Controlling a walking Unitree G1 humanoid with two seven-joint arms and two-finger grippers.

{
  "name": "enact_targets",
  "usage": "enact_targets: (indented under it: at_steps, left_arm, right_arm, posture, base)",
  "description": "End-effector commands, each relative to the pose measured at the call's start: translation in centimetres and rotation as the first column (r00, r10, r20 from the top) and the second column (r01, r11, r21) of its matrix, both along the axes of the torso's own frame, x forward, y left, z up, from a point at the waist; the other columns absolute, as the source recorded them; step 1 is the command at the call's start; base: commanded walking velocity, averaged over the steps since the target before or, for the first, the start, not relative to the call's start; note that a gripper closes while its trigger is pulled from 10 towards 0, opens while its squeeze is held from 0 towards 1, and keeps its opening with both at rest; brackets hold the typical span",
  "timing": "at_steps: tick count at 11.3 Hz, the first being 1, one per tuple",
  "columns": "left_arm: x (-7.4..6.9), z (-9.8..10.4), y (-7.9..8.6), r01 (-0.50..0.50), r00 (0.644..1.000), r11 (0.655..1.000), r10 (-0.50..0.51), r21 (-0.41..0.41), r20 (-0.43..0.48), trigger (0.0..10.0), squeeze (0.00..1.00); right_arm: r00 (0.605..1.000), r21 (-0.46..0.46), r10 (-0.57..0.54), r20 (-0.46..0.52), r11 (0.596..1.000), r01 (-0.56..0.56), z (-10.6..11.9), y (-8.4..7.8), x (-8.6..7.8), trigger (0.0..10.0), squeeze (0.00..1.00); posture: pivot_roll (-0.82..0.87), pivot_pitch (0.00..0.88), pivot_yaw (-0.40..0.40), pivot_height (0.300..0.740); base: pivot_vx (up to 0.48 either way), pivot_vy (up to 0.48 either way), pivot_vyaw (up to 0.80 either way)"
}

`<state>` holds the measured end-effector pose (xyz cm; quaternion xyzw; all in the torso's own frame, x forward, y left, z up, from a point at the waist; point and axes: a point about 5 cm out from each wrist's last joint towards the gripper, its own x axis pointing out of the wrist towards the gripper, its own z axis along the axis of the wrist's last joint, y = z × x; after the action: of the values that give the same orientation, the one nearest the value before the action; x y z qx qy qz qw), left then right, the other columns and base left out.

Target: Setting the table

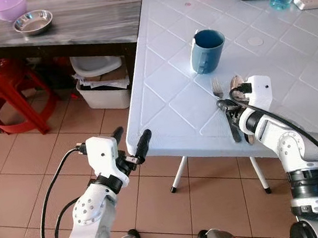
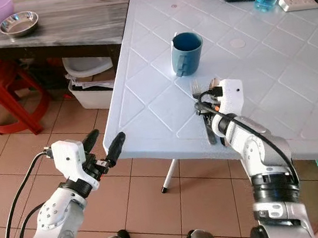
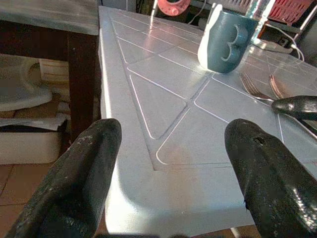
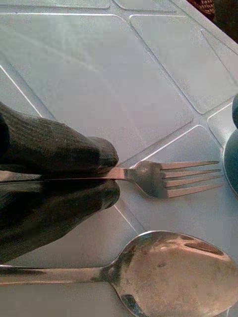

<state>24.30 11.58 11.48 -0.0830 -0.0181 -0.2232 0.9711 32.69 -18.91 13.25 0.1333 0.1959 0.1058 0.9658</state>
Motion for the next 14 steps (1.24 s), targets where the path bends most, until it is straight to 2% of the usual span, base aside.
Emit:
enact_targets:
  at_steps: [1, 3, 4, 5, 6, 7, 8, 9, 11, 12, 14]
  left_arm:
    - [-0.2, 0.0, -0.1, 0.019, 1.0, 1.0, -0.019, -0.001, 0.001, 10.0, 0.0]
    - [-0.3, 0.0, -0.4, 0.039, 0.999, 0.999, -0.04, 0.026, 0.012, 10.0, 0.0]
    - [-0.4, -0.1, -0.4, 0.035, 0.999, 0.999, -0.036, 0.028, 0.011, 10.0, 0.0]
    - [-0.4, -0.2, -0.4, 0.035, 0.999, 0.999, -0.036, 0.032, 0.009, 10.0, 0.0]
    - [-0.4, -0.2, -0.5, 0.038, 0.999, 0.999, -0.038, 0.036, 0.008, 10.0, 0.0]
    - [-0.4, -0.2, -0.5, 0.04, 0.999, 0.998, -0.04, 0.04, 0.009, 10.0, 0.0]
    - [-0.4, -0.2, -0.5, 0.043, 0.999, 0.998, -0.043, 0.045, 0.008, 10.0, 0.0]
    - [-0.5, -0.3, -0.6, 0.045, 0.999, 0.998, -0.045, 0.048, 0.008, 10.0, 0.0]
    - [-0.5, -0.3, -0.7, 0.051, 0.999, 0.997, -0.052, 0.055, 0.007, 10.0, 0.0]
    - [-0.6, -0.3, -0.7, 0.051, 0.999, 0.997, -0.051, 0.056, 0.006, 10.0, 0.0]
    - [-0.6, -0.4, -0.7, 0.053, 0.999, 0.997, -0.053, 0.06, 0.003, 10.0, 0.0]
  right_arm:
    - [0.984, -0.021, -0.015, -0.176, 1.0, 0.012, -3.7, -0.4, -1.2, 0.0, 0.0]
    - [0.983, -0.027, 0.007, -0.182, 1.0, -0.012, -3.8, 0.1, -0.9, 0.0, 0.0]
    - [0.977, -0.029, 0.017, -0.214, 0.999, -0.024, -4.3, 0.4, -1.0, 10.0, 0.0]
    - [0.974, -0.02, 0.015, -0.226, 1.0, -0.02, -4.5, 0.5, -1.1, 10.0, 0.0]
    - [0.974, -0.059, 0.029, -0.224, 0.997, -0.044, -4.7, 0.5, -1.1, 10.0, 1.0]
    - [0.978, -0.138, 0.063, -0.2, 0.986, -0.092, -4.5, 0.5, -1.0, 10.0, 1.0]
    - [0.982, -0.203, 0.07, -0.177, 0.973, -0.106, -4.4, 0.2, -0.7, 10.0, 0.95]
    - [0.982, -0.219, 0.083, -0.167, 0.968, -0.119, -4.2, 0.2, -0.4, 10.0, 0.0]
    - [0.983, -0.232, 0.087, -0.164, 0.965, -0.124, -4.3, -0.1, 0.4, 9.8, 0.0]
    - [0.982, -0.213, 0.076, -0.17, 0.971, -0.112, -4.4, -0.5, 0.5, 0.0, 0.0]
    - [0.979, -0.199, 0.061, -0.195, 0.975, -0.1, -4.9, -1.4, 0.7, 0.0, 0.0]
  posture:
    - [-0.03, 0.187, 0.001, 0.74]
    - [-0.03, 0.185, -0.004, 0.74]
    - [-0.03, 0.187, -0.004, 0.74]
    - [-0.03, 0.187, -0.007, 0.74]
    - [-0.03, 0.189, -0.007, 0.74]
    - [-0.03, 0.189, -0.007, 0.74]
    - [-0.03, 0.19, -0.005, 0.74]
    - [-0.03, 0.191, -0.004, 0.74]
    - [-0.03, 0.194, -0.003, 0.74]
    - [-0.03, 0.194, -0.002, 0.74]
    - [-0.03, 0.194, -0.002, 0.74]
  base:
    - [0.0, 0.0, 0.0]
    - [0.0, 0.0, 0.0]
    - [0.0, 0.0, 0.0]
    - [0.0, 0.0, 0.0]
    - [0.0, 0.0, 0.0]
    - [0.0, 0.0, 0.0]
    - [0.0, 0.0, 0.0]
    - [0.0, 0.0, 0.0]
    - [0.0, 0.0, 0.0]
    - [0.0, 0.0, 0.0]
    - [0.0, 0.0, 0.0]
